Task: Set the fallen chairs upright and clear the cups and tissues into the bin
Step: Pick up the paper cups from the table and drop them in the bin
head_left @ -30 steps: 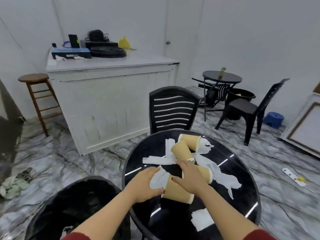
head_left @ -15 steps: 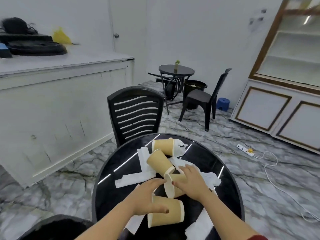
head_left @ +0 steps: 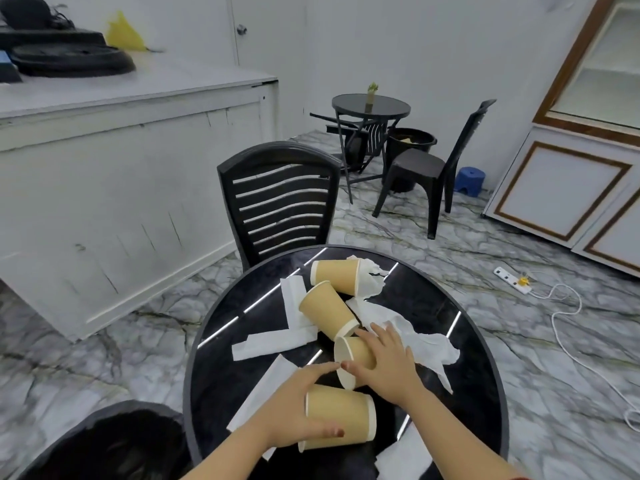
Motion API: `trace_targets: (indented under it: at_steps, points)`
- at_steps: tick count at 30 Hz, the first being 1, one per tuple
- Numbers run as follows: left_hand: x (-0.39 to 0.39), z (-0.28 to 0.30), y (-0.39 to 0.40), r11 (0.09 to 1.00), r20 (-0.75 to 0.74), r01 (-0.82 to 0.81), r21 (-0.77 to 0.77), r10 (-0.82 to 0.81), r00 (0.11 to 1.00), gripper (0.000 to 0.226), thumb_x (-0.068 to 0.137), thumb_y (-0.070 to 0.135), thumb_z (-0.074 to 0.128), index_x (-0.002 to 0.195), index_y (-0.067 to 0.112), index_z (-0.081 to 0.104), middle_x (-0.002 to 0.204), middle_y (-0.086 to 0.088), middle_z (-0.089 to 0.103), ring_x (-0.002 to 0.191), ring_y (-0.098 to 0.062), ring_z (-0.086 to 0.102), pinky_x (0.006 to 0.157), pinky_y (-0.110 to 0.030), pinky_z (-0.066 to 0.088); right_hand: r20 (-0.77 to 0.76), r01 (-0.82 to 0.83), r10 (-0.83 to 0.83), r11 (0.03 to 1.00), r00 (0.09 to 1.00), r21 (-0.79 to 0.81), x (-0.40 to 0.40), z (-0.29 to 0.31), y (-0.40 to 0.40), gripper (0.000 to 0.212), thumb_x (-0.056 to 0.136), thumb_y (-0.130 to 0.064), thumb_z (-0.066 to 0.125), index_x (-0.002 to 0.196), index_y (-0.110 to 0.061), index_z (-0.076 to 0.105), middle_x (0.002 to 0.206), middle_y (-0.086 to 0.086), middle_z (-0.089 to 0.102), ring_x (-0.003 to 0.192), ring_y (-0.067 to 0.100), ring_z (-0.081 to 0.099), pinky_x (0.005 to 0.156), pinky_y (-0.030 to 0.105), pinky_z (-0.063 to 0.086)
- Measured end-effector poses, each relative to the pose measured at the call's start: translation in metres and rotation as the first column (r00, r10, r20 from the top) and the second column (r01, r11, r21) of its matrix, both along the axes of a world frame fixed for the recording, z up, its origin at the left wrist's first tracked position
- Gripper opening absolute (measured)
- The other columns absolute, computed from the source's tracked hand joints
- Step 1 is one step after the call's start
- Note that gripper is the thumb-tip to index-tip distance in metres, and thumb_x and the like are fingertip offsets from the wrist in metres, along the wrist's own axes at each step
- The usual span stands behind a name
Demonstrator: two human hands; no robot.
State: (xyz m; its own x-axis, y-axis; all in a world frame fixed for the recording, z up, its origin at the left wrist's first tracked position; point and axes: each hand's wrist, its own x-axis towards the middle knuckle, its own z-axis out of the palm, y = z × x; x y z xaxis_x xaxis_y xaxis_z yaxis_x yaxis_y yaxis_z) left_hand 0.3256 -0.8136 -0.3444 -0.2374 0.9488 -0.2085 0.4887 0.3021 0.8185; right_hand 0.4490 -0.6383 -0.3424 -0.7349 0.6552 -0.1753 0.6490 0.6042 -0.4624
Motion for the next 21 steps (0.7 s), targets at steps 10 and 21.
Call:
trace_targets:
  at_steps: [10,21]
  points:
    - [0.005,-0.004,-0.005,0.995,0.002,-0.093,0.02,0.093,0.996,0.05,0.06,0.045,0.077,0.105,0.051,0.055,0.111,0.025,0.052,0.106,0.013,0.045,0.086,-0.003,0.036,-0.214,0.022,-0.018,1.0,0.977,0.014,0.01,-0.011,-0.003,0.067,0.074,-0.06,0.06,0.134,-0.039,0.04,0.145,-0.014,0.037,0.138,0.016,0.02,0.109,0.041,0.031]
    - [-0.019,0.028,-0.067,0.916,0.06,-0.382,0.12,0.377,0.924,0.053,0.058,0.043,0.077,0.106,0.048,0.055,0.111,0.031,0.052,0.106,0.006,0.049,0.086,-0.024,0.046,-0.562,-0.106,0.058,0.993,0.825,-0.053,-0.021,0.032,-0.026,0.062,0.075,-0.036,0.074,0.127,-0.043,0.04,0.139,-0.018,0.036,0.137,0.013,0.022,0.112,0.04,0.021]
